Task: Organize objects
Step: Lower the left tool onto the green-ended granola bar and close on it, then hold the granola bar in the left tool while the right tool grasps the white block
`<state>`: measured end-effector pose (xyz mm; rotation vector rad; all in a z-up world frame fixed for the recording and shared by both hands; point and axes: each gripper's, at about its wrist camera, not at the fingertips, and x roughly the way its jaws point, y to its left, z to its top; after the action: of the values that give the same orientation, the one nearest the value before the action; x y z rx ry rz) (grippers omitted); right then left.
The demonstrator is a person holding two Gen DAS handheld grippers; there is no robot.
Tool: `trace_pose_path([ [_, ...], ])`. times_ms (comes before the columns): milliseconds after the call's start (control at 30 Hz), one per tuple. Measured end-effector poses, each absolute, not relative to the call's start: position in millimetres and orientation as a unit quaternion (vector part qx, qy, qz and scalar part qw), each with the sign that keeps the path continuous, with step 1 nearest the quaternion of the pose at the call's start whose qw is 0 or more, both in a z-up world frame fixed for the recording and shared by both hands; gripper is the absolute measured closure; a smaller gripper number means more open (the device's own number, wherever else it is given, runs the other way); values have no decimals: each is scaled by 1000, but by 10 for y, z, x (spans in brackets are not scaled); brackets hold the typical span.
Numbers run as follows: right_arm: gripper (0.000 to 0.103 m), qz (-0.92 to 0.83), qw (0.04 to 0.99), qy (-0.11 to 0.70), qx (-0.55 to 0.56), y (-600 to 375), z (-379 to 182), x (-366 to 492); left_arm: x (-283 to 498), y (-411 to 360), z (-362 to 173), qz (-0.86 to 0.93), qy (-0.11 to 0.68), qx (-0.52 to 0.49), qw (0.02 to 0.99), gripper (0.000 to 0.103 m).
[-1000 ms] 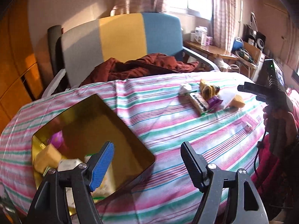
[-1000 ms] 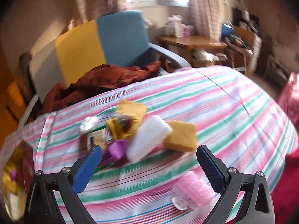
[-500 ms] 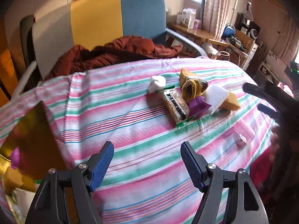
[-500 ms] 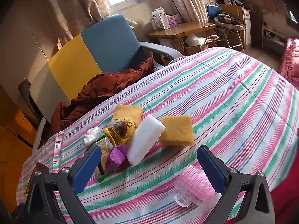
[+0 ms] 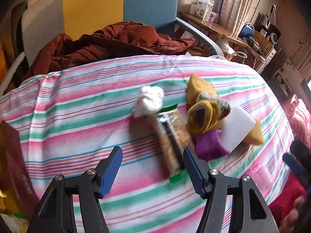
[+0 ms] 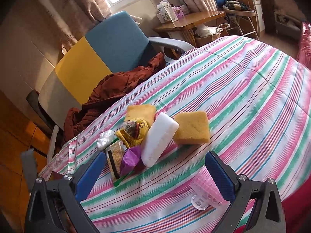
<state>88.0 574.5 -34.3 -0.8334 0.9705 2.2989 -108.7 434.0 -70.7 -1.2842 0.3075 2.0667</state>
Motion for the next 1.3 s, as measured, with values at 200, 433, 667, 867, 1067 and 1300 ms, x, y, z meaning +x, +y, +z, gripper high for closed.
trace_pose_path([
  [200, 0, 845, 243, 368, -303, 5777, -341, 906, -1217, 4669, -899, 784, 119, -514, 326, 37],
  [433, 0, 839, 241, 380, -305, 5818, -384, 912, -1286, 4810, -1148, 780, 143, -514, 326, 35],
  [667, 0, 838, 246, 373, -313, 5820, -400, 884, -1149, 4506, -1142, 783, 156, -503, 331, 57],
  [867, 0, 840, 251, 354, -326, 5793, -425, 837, -901, 4118, -1130, 778, 166, -499, 343, 59],
  [1067, 0, 838, 263, 342, -335, 5796, -459, 810, -541, 3673, -1118, 785, 152, -482, 359, 59],
  [1300, 1, 836, 266, 357, -321, 5859, -472, 843, -227, 3387, -1121, 793, 157, -453, 376, 59],
])
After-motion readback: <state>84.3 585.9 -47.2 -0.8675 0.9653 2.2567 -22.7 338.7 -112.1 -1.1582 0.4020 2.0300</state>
